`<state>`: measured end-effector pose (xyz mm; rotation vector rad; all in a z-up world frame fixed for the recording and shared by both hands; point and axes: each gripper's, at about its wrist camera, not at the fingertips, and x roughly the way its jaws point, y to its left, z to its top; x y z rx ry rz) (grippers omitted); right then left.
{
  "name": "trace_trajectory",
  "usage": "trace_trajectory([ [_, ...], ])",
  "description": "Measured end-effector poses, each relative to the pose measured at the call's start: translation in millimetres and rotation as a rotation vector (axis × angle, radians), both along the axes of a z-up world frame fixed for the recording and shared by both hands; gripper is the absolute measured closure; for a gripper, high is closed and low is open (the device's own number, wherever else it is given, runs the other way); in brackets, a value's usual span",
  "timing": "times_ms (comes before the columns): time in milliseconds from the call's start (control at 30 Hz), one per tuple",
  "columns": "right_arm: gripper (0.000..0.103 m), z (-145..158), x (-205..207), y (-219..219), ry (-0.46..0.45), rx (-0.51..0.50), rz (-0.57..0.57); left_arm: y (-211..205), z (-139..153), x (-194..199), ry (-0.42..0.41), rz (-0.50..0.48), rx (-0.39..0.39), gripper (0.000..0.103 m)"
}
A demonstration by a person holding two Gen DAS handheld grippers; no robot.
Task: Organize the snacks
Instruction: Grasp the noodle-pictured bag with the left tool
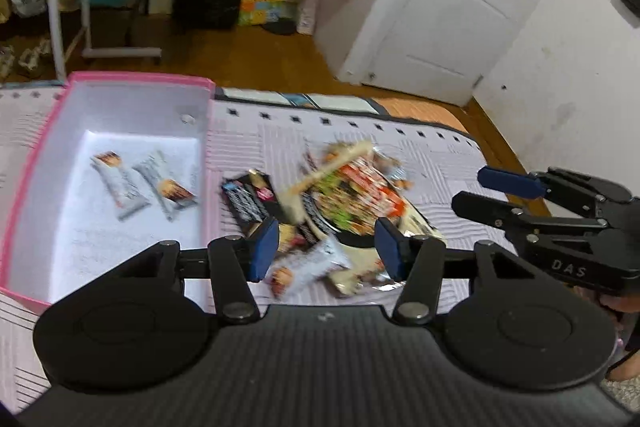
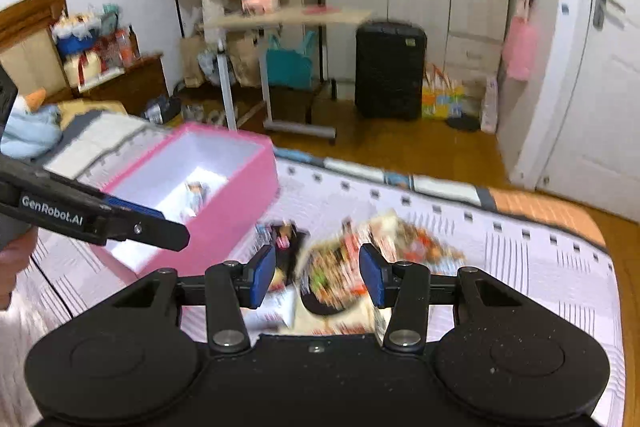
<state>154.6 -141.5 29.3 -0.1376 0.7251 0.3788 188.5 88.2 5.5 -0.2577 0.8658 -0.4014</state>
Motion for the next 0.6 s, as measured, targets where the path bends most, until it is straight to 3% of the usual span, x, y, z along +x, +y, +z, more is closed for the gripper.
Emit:
trace_trajectory([
  [233, 0.045, -45, 24, -11, 0.075, -0.22, 0.064, -51, -41, 11, 0.112, -0.044, -0.012, 0.066],
  [367, 0.045, -60, 49, -22, 0.12, -0.148, 0.086, -71, -81, 24, 0.229, 0.004, -0.078, 0.066],
  [500, 0.044, -81, 64, -16, 0.136, -0.149, 0.128, -74, -116, 31, 0.278, 0.084, -0.13, 0.066],
  [567, 0.041, -92, 70, -13, 0.148, -0.175, 0.124, -69, -129, 33, 0.294, 0.122, -0.148, 0.065],
  [600, 0.033, -96, 72, -13, 0.15, -0.174, 0.117, -68, -134, 33, 0.3, 0.132, -0.148, 0.065],
])
